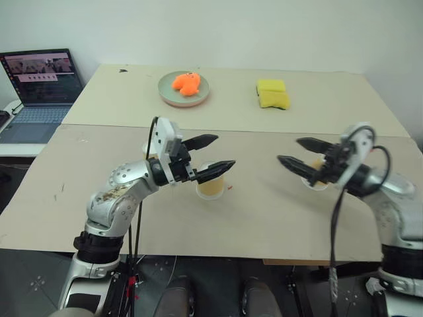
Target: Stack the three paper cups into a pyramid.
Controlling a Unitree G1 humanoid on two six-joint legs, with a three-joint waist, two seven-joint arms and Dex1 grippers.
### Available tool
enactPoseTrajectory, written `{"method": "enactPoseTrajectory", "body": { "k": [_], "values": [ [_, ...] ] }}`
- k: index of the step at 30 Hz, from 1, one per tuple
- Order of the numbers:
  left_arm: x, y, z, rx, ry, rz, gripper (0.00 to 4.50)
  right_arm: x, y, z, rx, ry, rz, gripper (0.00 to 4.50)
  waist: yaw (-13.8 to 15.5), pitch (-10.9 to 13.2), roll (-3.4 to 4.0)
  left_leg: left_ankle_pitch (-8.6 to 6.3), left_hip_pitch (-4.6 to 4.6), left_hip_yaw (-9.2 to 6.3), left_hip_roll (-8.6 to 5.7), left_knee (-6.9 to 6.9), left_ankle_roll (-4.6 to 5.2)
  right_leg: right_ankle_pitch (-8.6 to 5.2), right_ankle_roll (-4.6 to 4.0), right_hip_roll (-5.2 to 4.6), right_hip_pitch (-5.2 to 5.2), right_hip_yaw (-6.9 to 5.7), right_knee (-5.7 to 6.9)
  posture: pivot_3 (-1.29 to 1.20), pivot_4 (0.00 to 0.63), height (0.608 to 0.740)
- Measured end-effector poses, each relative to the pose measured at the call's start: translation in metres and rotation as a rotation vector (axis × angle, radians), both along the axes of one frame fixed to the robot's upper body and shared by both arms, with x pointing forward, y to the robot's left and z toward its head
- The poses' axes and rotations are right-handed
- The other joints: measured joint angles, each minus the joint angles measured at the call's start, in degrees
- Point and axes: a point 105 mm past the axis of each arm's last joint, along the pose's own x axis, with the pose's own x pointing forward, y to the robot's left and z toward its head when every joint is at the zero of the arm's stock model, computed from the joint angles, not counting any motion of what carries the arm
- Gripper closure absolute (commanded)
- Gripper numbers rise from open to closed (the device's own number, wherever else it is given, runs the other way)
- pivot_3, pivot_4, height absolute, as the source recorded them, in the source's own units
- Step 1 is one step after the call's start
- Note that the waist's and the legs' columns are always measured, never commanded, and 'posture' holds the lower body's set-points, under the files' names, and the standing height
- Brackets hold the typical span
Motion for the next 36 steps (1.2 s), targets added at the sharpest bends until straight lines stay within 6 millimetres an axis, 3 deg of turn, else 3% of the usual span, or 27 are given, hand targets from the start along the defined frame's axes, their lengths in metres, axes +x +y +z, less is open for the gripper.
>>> {"method": "enactPoseTrajectory", "body": {
  "k": [6,11,14,19,21,26,36],
  "values": [
    [-0.007,-0.013,0.011,0.02,-0.038,-0.129,0.0,-0.043,-0.067,0.008,-0.069,-0.012,-0.274,0.02,0.5,0.0,0.0,-0.09,0.0,-0.05,0.01,0.01,0.16,0.03,0.04,0.01,0.1,-0.05,-0.04,0.0,0.15,0.673],
    [-0.016,-0.029,0.019,0.043,-0.073,-0.269,0.0,-0.068,-0.1,-0.014,-0.112,0.068,-0.414,0.02,0.2,0.0,0.0,-0.17,0.1,-0.06,0.02,0.01,0.31,0.03,0.04,0.02,0.19,-0.03,-0.03,0.0,0.15,0.673],
    [-0.017,-0.036,0.015,0.049,-0.058,-0.32,0.0,-0.065,-0.1,-0.025,-0.131,0.076,-0.429,0.02,-0.4,0.0,0.0,-0.17,0.26,-0.01,0.04,0.0,0.31,0.03,0.04,0.09,0.24,0.11,-0.02,0.0,0.15,0.673],
    [-0.02,-0.046,0.01,0.063,-0.051,-0.383,0.0,-0.039,-0.083,-0.057,-0.135,0.126,-0.388,0.02,-0.7,0.0,0.05,-0.15,0.25,-0.01,0.04,-0.02,0.28,0.03,0.04,0.1,0.18,0.13,0.0,0.0,0.15,0.673],
    [-0.019,-0.046,0.009,0.065,-0.048,-0.381,0.0,-0.03,-0.08,-0.062,-0.148,0.126,-0.379,0.02,-0.6,0.0,0.06,-0.15,0.24,-0.01,0.03,-0.01,0.27,0.03,0.04,0.1,0.17,0.13,0.0,0.0,0.15,0.673],
    [-0.018,-0.045,0.008,0.074,-0.051,-0.371,0.0,-0.009,-0.073,-0.063,-0.148,0.096,-0.35,0.02,-0.2,0.1,0.06,-0.07,0.2,-0.01,0.02,-0.01,0.14,0.02,0.05,0.09,0.17,0.11,-0.04,0.0,0.15,0.673],
    [-0.021,-0.042,0.004,0.081,-0.044,-0.336,0.0,0.009,-0.077,-0.06,-0.105,0.076,-0.347,0.02,-0.1,0.1,0.06,-0.07,0.2,-0.01,0.03,0.0,0.15,0.03,0.04,0.08,0.17,0.11,0.0,0.0,0.15,0.673]
  ]
}}
